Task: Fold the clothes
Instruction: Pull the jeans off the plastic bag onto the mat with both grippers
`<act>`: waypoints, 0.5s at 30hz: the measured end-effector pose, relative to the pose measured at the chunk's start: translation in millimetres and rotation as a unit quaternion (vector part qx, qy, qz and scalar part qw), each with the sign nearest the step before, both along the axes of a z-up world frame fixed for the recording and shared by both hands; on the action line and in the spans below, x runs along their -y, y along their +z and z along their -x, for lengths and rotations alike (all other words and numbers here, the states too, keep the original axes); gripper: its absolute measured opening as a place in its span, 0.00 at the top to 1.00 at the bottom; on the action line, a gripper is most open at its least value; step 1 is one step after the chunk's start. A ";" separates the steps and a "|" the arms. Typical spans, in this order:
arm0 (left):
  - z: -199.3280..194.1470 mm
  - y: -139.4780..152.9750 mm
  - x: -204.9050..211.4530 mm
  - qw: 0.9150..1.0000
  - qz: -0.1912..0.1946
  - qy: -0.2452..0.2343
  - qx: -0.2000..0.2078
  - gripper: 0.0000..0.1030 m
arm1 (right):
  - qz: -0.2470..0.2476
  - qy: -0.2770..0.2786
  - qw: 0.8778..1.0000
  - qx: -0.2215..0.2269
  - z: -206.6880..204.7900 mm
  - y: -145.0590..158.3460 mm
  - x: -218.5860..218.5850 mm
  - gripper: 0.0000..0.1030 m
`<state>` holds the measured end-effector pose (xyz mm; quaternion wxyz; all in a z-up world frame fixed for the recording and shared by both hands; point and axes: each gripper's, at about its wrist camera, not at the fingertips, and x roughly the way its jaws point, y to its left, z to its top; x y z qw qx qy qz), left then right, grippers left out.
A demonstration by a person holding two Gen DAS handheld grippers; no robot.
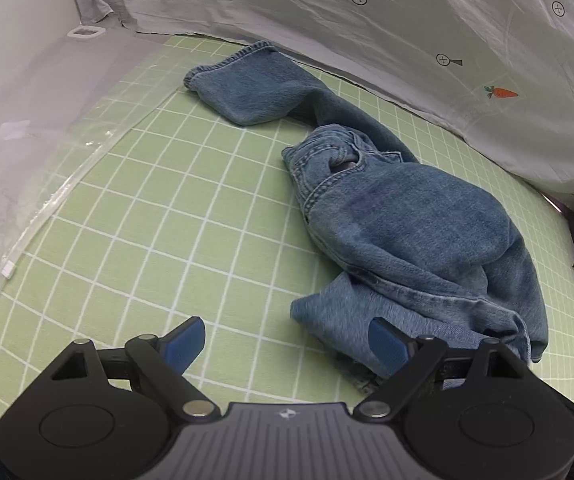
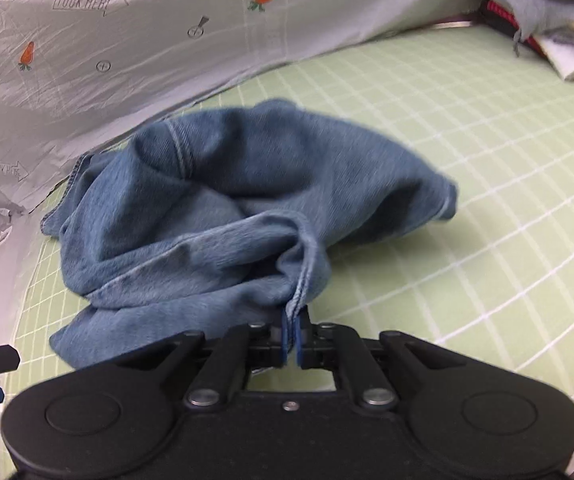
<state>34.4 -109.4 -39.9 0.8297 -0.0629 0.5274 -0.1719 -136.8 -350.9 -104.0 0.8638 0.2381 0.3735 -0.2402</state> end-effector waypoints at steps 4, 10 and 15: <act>-6.0 -3.7 29.9 0.999 0.023 0.018 -0.012 0.13 | 0.058 -0.010 0.998 0.009 4.1 16.2 38.4 0.96; -22.1 -21.6 54.3 0.995 0.057 0.070 -0.046 0.13 | 0.076 -0.034 0.996 0.003 -1.4 14.4 102.8 0.96; -51.9 -43.4 58.9 0.985 0.089 0.126 -0.079 0.13 | 0.072 -0.049 0.996 -0.002 -12.9 5.6 151.3 0.95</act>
